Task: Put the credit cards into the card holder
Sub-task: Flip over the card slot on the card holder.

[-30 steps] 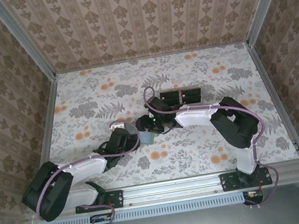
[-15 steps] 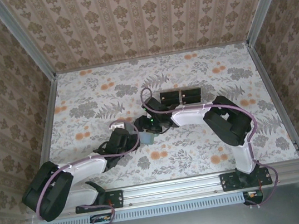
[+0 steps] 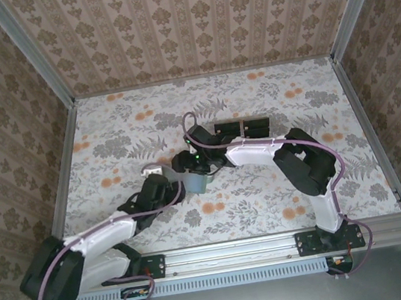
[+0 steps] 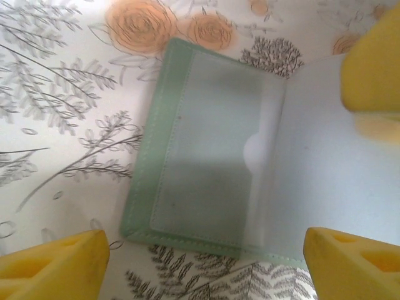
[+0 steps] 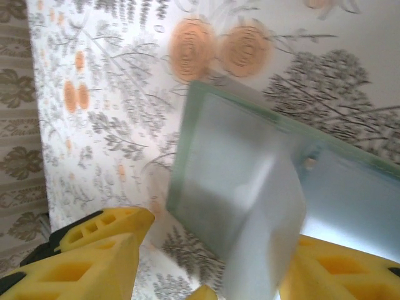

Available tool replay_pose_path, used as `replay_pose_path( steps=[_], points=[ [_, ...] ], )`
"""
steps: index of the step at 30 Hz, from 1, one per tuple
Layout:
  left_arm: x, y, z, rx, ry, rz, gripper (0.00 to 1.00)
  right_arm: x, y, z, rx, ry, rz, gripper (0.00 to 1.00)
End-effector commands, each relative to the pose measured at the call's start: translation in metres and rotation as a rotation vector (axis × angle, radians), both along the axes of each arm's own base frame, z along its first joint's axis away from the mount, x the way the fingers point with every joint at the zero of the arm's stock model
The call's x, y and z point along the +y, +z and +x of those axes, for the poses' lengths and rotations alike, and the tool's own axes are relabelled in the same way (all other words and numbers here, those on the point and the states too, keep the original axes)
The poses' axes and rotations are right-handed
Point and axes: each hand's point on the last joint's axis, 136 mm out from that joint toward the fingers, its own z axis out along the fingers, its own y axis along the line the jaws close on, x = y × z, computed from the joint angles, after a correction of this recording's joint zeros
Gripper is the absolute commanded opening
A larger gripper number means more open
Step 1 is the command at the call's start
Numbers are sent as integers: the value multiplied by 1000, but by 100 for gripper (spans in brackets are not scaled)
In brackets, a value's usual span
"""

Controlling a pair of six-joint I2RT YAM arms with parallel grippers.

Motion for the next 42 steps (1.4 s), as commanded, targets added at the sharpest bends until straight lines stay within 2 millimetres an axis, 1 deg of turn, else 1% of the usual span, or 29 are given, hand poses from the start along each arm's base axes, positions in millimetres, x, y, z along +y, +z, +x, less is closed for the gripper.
replay_pose_path(
  steps=[1, 4, 6, 8, 12, 14, 17, 22, 24, 27, 31, 33, 35, 38, 40, 42],
  points=[
    [26, 8, -9, -9, 82, 28, 85, 13, 2, -1, 4, 52, -8, 59],
    [36, 23, -12, -51, 117, 5, 86, 23, -2, 3, 14, 72, -17, 59],
    [42, 29, -14, -69, 135, 0, 86, 28, -7, 5, 22, 86, -29, 60],
    [46, 34, -15, -81, 146, -3, 87, 32, -13, 6, 32, 97, -35, 60],
    [49, 35, -19, -66, 149, 6, 87, 28, -27, 4, 44, 101, -64, 59],
    [50, 34, -19, -61, 149, 8, 87, 24, -34, 1, 50, 103, -77, 59],
    [49, 33, -20, -55, 148, 6, 87, 15, -47, -9, 67, 116, -104, 60],
    [50, 34, -21, -51, 148, 9, 87, -6, -66, -30, 97, 175, -180, 59],
    [50, 34, -20, -50, 148, 7, 87, -16, -71, -39, 100, 203, -216, 59],
    [48, 32, -20, -46, 150, 0, 87, -29, -73, -48, 96, 243, -254, 59],
    [45, 32, -19, -40, 143, -10, 88, -40, -65, -52, 72, 296, -288, 58],
    [42, 30, -19, -37, 137, -11, 88, -39, -56, -50, 52, 310, -271, 59],
    [40, 30, -17, -34, 131, -11, 88, -33, -41, -47, 22, 318, -226, 59],
    [34, 29, -14, -26, 110, -8, 88, -23, -9, -40, -42, 295, -144, 60],
    [29, 29, -12, -22, 94, -7, 88, -25, 10, -35, -86, 255, -123, 60],
    [24, 28, -9, -18, 78, -9, 89, -36, 16, -31, -100, 206, -157, 60]
  ],
)
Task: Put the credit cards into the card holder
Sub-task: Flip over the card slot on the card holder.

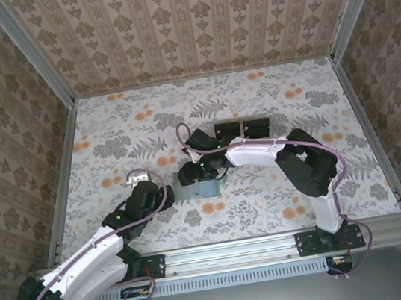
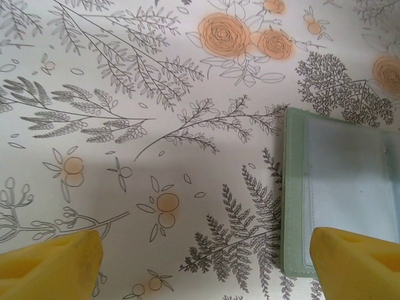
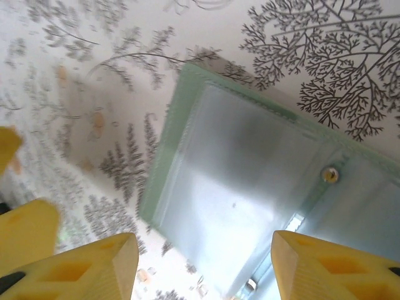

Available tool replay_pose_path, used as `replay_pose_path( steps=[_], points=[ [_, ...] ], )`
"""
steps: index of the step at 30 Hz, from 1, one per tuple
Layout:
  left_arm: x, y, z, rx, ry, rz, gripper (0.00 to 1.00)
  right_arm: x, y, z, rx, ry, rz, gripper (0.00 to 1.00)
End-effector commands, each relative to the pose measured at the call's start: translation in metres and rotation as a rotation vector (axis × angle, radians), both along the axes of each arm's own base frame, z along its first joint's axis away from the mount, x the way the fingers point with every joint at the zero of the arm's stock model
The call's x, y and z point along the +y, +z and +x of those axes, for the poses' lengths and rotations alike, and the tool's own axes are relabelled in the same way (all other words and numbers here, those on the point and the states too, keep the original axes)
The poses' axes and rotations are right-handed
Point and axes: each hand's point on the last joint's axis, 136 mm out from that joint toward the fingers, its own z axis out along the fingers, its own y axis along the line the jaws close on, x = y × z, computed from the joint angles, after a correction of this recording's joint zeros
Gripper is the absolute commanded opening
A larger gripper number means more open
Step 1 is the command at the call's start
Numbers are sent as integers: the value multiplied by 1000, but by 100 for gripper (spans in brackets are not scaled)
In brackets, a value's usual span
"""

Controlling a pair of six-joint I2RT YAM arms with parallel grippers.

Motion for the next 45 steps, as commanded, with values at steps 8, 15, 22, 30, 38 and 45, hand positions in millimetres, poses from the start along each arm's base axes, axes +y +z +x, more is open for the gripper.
replay_pose_path(
  steps=[8, 15, 22, 30, 38, 45],
  points=[
    [-39, 5, 22, 5, -104, -23, 90, -52, 12, 8, -85, -182, -134, 60],
    [-55, 2, 28, 9, -147, 12, 92, -57, -1, 9, -84, -191, -170, 59],
    [-64, -3, 29, 13, -170, 40, 92, -58, -13, 9, -68, -189, -182, 59],
    [-68, -7, 28, 6, -195, 70, 92, -58, -36, 5, -22, -191, -190, 59],
    [-80, -6, 25, -27, -266, 84, 92, -51, -59, 0, 61, -201, -132, 59],
    [-92, -3, 22, -57, -324, 70, 92, -39, -55, -1, 103, -196, -52, 60]
  ],
)
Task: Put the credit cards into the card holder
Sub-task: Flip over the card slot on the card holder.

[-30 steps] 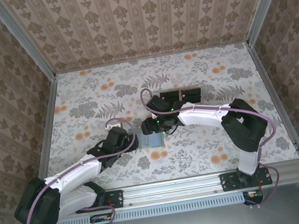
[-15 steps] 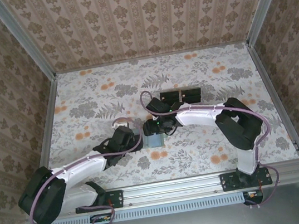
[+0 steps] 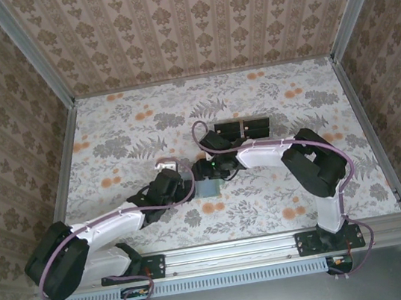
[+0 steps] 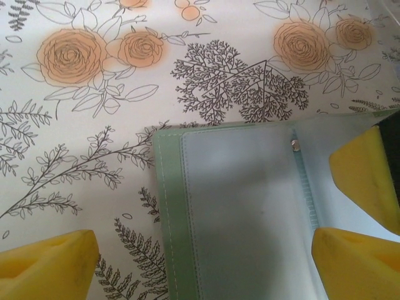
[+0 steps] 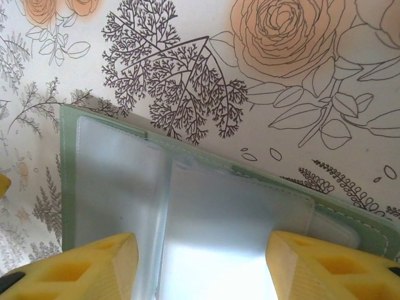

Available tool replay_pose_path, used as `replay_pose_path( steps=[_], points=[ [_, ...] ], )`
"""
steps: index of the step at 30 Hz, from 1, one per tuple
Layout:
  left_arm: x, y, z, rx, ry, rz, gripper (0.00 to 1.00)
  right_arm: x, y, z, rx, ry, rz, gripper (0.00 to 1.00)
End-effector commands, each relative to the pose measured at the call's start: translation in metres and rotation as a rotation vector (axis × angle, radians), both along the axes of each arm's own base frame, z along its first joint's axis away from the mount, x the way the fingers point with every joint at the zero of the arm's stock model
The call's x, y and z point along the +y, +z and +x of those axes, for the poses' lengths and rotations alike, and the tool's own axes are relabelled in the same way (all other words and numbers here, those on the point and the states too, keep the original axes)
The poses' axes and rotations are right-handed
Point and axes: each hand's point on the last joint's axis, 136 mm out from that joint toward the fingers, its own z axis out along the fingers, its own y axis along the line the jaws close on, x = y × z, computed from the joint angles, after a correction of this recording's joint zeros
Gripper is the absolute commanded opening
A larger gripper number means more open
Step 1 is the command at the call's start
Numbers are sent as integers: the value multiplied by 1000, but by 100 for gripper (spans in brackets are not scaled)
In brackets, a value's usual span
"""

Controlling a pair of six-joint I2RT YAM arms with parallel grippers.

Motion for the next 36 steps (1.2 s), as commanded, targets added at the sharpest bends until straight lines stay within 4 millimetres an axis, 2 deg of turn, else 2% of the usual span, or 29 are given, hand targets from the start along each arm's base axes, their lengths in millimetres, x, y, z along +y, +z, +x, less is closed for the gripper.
replay_pose_path(
  steps=[1, 16, 21, 25, 30, 36],
  points=[
    [-18, 8, 0, -38, -76, -23, 92, 4, -24, -14, 95, 6, 17, 60],
    [-31, 0, -5, -36, -127, -13, 91, 11, -31, -17, 144, 39, 21, 61],
    [-28, -9, -3, -16, -109, 27, 91, 12, -30, -17, 141, 37, 23, 61],
    [-16, -22, -4, 12, -61, 84, 91, 12, -28, -17, 139, 36, 26, 61],
    [-4, -35, -7, 44, -26, 136, 90, 14, -14, -13, 115, 36, 52, 61],
    [-1, -41, -9, 53, -14, 138, 90, 11, 23, -3, 32, 5, 102, 63]
  ],
)
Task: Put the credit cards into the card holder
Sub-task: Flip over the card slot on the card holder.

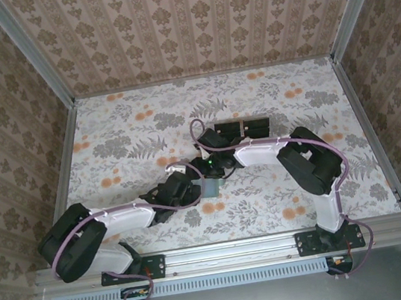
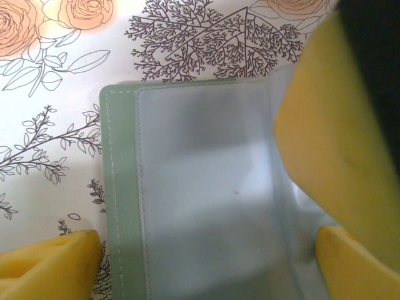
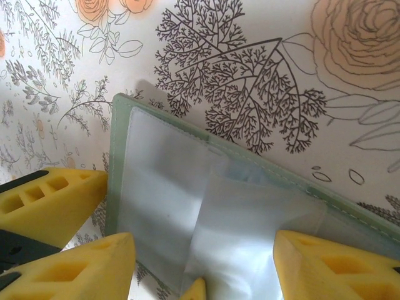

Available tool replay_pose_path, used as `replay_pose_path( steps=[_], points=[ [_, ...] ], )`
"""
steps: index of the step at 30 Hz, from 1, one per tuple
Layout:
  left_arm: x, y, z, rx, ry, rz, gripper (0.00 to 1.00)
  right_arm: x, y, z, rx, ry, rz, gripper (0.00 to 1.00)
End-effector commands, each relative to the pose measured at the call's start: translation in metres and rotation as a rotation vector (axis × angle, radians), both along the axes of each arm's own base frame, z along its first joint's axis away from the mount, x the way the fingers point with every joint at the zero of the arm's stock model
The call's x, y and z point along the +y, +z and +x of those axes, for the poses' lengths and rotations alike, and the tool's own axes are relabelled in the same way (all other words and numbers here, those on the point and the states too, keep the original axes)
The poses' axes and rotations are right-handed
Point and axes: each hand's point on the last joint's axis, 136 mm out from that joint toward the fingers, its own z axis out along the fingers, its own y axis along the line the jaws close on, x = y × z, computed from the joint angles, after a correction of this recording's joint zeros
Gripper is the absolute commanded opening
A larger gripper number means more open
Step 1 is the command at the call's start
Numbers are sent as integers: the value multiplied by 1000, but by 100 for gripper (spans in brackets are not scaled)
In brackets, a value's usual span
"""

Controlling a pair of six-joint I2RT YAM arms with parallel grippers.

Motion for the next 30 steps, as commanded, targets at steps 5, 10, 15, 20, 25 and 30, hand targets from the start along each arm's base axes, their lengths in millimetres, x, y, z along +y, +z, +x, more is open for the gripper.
replay_pose_path(
  steps=[5, 10, 15, 20, 25, 30],
  points=[
    [10, -12, -3, 26, 33, 52, 89, -19, 24, -4, -26, -63, -9, 63],
    [9, -14, -4, 32, 31, 48, 89, -25, 15, -10, -8, -72, -23, 63],
    [8, -15, -4, 34, 30, 46, 89, -28, 3, -12, 9, -80, -42, 63],
    [9, -15, -5, 35, 31, 43, 89, -26, -11, -11, 29, -75, -54, 63],
    [8, -15, -5, 33, 27, 39, 89, -15, -12, -8, 29, -44, -23, 63],
    [5, -12, -5, 29, 19, 23, 89, -5, -4, -7, 22, -12, 23, 63]
  ],
)
